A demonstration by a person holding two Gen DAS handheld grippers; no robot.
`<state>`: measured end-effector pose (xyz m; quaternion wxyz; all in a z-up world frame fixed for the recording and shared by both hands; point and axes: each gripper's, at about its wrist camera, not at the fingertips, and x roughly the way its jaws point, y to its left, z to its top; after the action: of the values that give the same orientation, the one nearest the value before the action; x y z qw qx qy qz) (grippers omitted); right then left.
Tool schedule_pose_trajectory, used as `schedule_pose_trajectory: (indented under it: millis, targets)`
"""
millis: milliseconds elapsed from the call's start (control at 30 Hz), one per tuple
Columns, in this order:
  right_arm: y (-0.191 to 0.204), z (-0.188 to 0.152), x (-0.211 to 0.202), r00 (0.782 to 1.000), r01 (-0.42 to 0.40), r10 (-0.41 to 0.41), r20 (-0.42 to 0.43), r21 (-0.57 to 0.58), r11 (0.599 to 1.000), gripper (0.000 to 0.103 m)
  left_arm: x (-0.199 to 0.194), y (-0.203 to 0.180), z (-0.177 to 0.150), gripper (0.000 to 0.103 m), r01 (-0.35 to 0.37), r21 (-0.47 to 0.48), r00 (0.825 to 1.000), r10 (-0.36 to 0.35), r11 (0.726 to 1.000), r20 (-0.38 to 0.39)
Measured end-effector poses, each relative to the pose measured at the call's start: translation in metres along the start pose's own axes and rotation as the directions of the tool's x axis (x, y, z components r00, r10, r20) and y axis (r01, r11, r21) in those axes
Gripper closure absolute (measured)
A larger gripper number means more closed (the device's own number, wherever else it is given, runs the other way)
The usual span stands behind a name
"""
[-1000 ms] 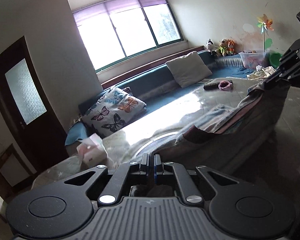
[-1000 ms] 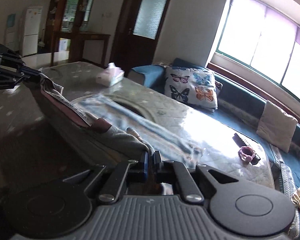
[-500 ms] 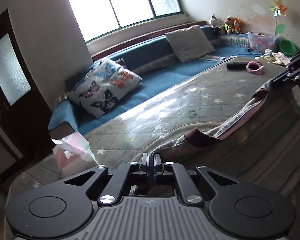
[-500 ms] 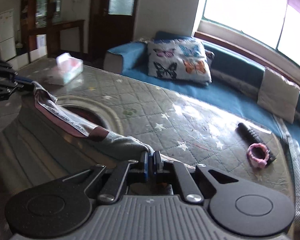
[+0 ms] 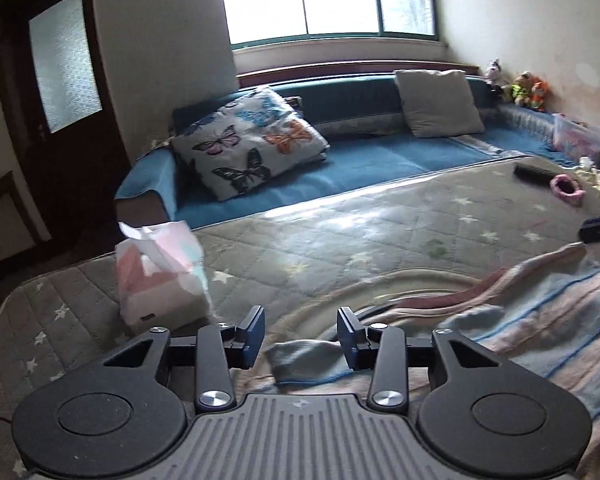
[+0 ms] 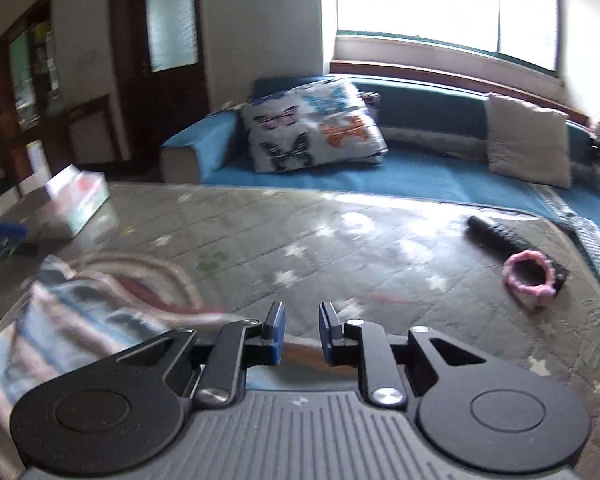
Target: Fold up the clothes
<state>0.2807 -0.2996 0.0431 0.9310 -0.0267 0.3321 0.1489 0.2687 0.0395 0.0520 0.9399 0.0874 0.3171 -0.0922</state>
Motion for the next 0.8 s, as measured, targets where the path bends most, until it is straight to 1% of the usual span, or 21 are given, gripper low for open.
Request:
schedule_pose_trajectory:
  millis: [67,133,200,267,333,367,467,500,533,600,733,800]
  targets:
    - [0.002,-0.004,0.006,1.000,-0.013,0.014,-0.023,0.008,1.000,0.085,0.000,-0.009,0.000,0.071,0.047,0.007,0.999,-0.047,0.999,-0.009]
    - [0.004,-0.007,0.011,0.999,-0.027,0.028,-0.047,0.017,0.999,0.085,0.006,-0.019,-0.002,0.076,0.083,0.018,0.996,-0.082,0.996,-0.030]
    - [0.007,-0.011,0.017,0.997,-0.040,0.042,-0.070,0.026,0.999,0.085,0.021,-0.025,-0.002,0.078,0.106,0.014,0.993,-0.105,0.994,-0.062]
    - [0.009,-0.015,0.023,0.994,-0.053,0.056,-0.092,0.036,0.998,0.085,0.036,-0.027,-0.003,0.078,0.111,-0.005,0.990,-0.111,0.994,-0.090]
    - [0.011,-0.019,0.028,0.991,-0.065,0.070,-0.115,0.046,0.997,0.085,0.051,-0.023,-0.004,0.078,0.088,-0.026,0.990,-0.091,0.996,-0.108]
    - [0.012,-0.020,0.031,0.989,-0.070,0.076,-0.125,0.051,0.996,0.085,0.057,-0.019,-0.005,0.078,0.065,-0.044,0.991,-0.070,0.997,-0.118]
    - [0.004,-0.019,0.033,0.992,-0.041,0.049,-0.115,0.078,0.996,0.085,0.070,-0.001,-0.012,0.078,0.002,-0.100,0.990,-0.016,0.995,-0.140]
    - [0.002,-0.019,0.034,0.993,-0.031,0.041,-0.112,0.087,0.996,0.085,0.071,0.006,-0.015,0.078,-0.015,-0.115,0.991,-0.001,0.993,-0.135]
    - [-0.001,-0.018,0.035,0.994,-0.021,0.032,-0.109,0.096,0.995,0.085,0.070,0.012,-0.016,0.076,-0.028,-0.135,0.992,0.011,0.990,-0.128]
    - [-0.006,-0.018,0.036,0.995,-0.002,0.014,-0.103,0.114,0.993,0.085,0.065,0.024,-0.018,0.076,-0.055,-0.174,0.992,0.035,0.983,-0.119]
    - [-0.016,-0.016,0.039,0.995,0.034,-0.021,-0.093,0.149,0.988,0.085,0.045,0.033,-0.020,0.078,-0.074,-0.203,0.994,0.056,0.976,-0.092]
    - [-0.007,-0.017,0.033,0.996,0.018,-0.008,-0.086,0.123,0.992,0.085,0.034,0.037,-0.021,0.078,-0.078,-0.214,0.995,0.062,0.974,-0.078]
